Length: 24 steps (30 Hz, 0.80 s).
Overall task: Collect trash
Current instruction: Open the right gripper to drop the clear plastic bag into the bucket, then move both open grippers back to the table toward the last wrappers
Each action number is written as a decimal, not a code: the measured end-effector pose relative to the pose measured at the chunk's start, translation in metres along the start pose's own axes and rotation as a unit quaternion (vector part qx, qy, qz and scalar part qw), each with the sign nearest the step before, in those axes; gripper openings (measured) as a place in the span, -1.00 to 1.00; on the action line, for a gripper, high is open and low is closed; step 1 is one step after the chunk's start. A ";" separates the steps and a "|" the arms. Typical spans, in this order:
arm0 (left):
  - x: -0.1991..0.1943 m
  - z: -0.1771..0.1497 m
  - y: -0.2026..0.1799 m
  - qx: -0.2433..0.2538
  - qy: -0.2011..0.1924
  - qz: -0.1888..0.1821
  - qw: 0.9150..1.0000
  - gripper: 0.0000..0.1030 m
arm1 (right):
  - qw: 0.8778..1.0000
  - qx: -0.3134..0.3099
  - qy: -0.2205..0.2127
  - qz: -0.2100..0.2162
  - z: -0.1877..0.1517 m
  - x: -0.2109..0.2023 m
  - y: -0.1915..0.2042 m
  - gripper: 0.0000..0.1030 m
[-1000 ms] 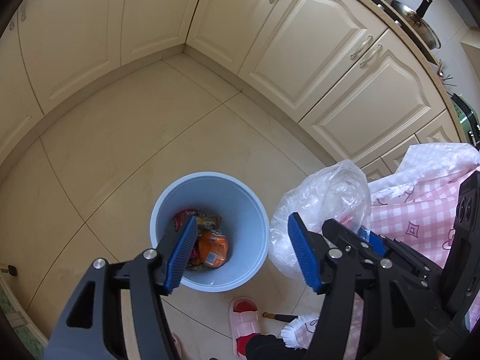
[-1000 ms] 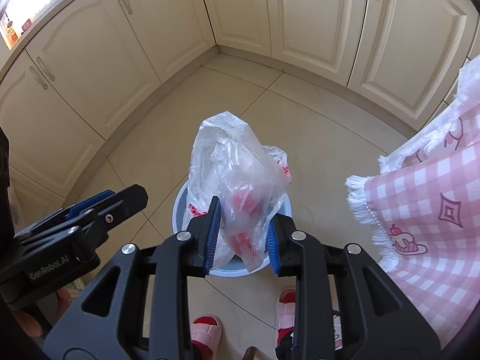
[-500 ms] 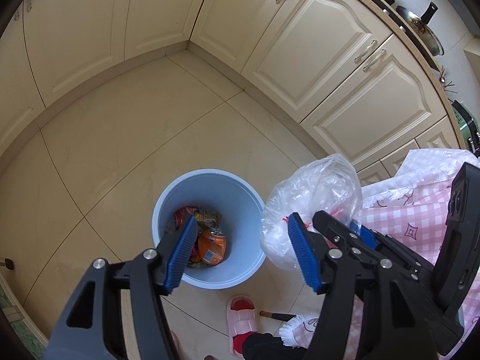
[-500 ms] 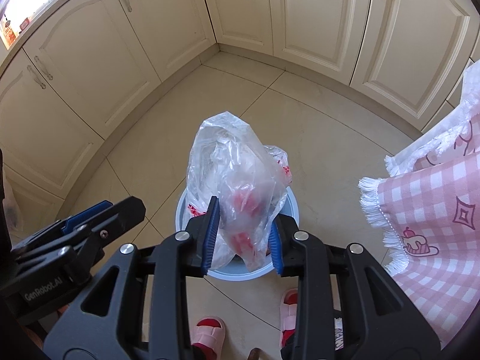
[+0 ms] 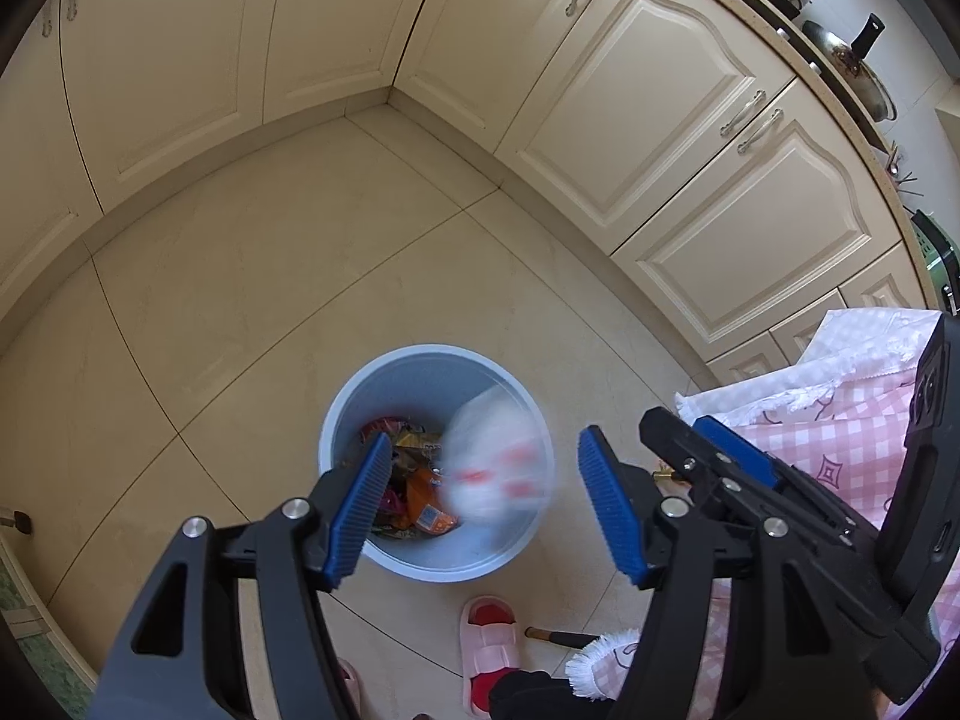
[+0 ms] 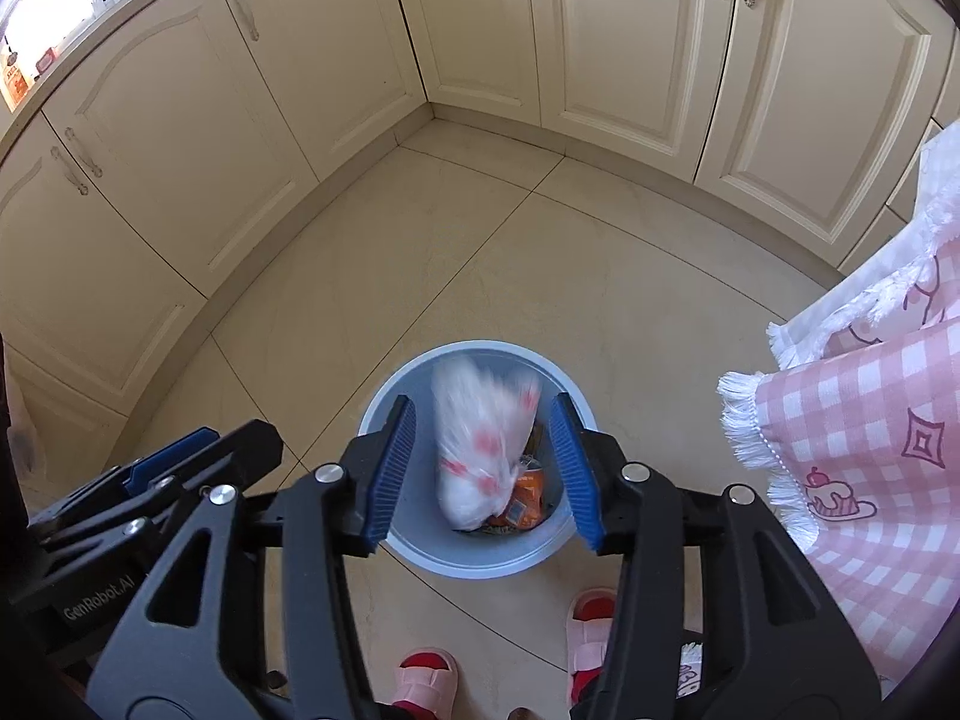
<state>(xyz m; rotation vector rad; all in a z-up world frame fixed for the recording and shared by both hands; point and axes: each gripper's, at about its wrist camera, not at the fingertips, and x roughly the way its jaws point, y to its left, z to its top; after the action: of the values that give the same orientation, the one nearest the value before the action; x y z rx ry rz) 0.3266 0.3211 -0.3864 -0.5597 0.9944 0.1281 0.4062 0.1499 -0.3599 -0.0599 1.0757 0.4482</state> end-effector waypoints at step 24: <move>-0.140 -0.018 -0.090 0.079 -0.114 -0.022 0.990 0.28 | 0.987 -0.045 -0.151 -0.038 0.002 -0.203 -0.007 -0.02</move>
<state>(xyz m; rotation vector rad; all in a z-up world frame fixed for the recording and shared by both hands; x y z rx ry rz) 0.2671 0.2562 -0.2440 -0.4110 0.7624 0.0719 0.3307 0.0778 -0.1856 -0.1082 0.7527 0.4221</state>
